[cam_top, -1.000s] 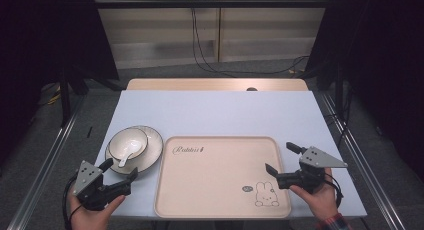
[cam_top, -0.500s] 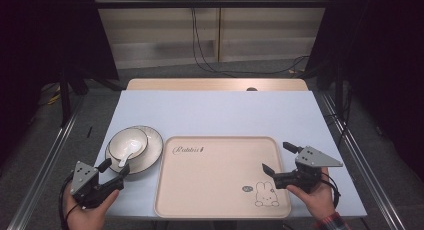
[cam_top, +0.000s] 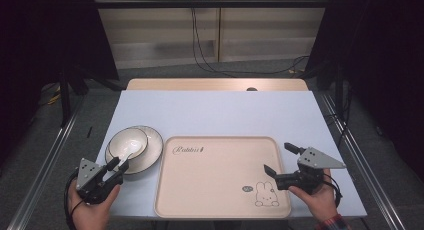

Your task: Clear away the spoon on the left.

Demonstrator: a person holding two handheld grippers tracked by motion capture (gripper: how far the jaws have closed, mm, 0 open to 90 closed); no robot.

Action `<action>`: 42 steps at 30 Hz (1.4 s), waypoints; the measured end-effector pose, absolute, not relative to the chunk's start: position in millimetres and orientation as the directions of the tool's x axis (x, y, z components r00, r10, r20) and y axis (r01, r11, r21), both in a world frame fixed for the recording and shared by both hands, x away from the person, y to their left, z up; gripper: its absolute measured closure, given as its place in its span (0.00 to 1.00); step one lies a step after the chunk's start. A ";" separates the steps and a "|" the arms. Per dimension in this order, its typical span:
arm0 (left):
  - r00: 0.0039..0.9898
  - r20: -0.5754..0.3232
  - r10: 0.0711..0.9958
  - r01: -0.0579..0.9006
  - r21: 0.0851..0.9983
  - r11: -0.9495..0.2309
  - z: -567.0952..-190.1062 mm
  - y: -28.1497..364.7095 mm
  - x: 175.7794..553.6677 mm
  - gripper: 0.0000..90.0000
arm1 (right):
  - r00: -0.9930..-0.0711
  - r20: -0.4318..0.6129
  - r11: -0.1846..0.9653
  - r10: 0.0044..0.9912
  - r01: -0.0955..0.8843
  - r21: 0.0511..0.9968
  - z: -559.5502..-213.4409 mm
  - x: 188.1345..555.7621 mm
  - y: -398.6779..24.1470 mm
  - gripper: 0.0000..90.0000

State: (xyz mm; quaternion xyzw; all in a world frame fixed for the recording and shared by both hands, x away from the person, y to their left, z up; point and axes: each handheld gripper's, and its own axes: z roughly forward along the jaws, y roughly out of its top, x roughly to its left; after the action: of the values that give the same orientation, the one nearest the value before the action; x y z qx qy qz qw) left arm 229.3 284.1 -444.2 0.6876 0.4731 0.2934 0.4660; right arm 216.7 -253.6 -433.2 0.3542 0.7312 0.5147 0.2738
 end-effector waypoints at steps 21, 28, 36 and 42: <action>0.358 -0.119 0.926 0.390 0.920 -0.032 -442.6 285.8 230.5 0.86 | -0.604 -0.036 0.221 0.796 0.235 0.946 -432.6 217.0 -251.6 0.03; 0.368 -0.124 0.922 0.357 0.934 -0.017 -439.4 285.4 233.3 0.94 | -0.603 -0.031 0.216 0.797 0.236 0.948 -432.2 216.5 -252.0 0.03; 0.372 -0.116 0.921 0.322 0.947 -0.011 -434.5 285.2 239.5 0.94 | -0.599 -0.032 0.212 0.800 0.234 0.949 -431.7 216.3 -253.0 0.03; 0.382 -0.108 0.918 0.291 0.957 -0.008 -430.2 283.7 248.1 0.94 | -0.592 -0.030 0.206 0.805 0.233 0.951 -431.3 215.7 -254.5 0.03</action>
State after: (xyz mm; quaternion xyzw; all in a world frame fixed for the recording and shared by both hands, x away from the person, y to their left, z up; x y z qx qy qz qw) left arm 248.1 283.7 -430.2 0.6442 0.4689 0.2983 0.5254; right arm 215.7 -254.5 -431.3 0.3575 0.7258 0.5189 0.2760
